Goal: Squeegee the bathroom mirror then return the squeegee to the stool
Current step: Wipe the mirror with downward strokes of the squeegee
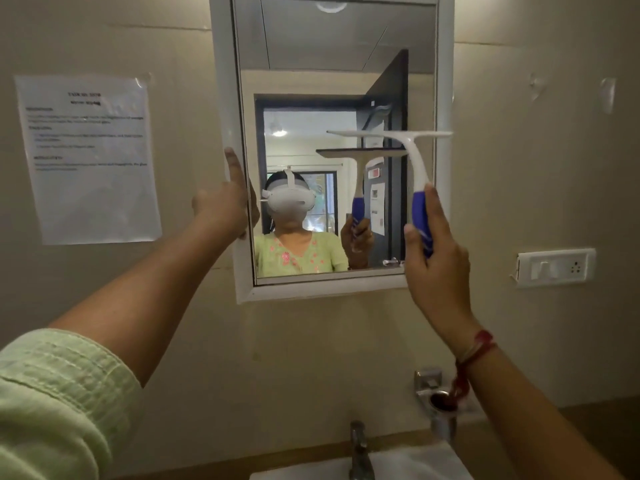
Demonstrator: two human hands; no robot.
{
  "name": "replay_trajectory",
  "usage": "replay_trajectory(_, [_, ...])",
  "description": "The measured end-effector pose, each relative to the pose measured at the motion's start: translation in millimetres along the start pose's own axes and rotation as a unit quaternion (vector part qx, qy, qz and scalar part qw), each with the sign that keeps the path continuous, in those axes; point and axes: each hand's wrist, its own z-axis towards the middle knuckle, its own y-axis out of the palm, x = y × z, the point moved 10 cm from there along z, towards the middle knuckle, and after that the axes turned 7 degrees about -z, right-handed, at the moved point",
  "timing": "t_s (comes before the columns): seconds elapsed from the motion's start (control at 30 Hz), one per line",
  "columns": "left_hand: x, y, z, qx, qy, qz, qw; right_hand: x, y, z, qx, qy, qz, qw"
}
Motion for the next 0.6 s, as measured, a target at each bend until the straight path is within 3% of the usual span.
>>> replay_trajectory(0.6, [10.1,-11.9,0.3,0.039,0.007,0.043,0.998,-24.9,36.0,179.1,0.054,-0.070,-0.026,0.996])
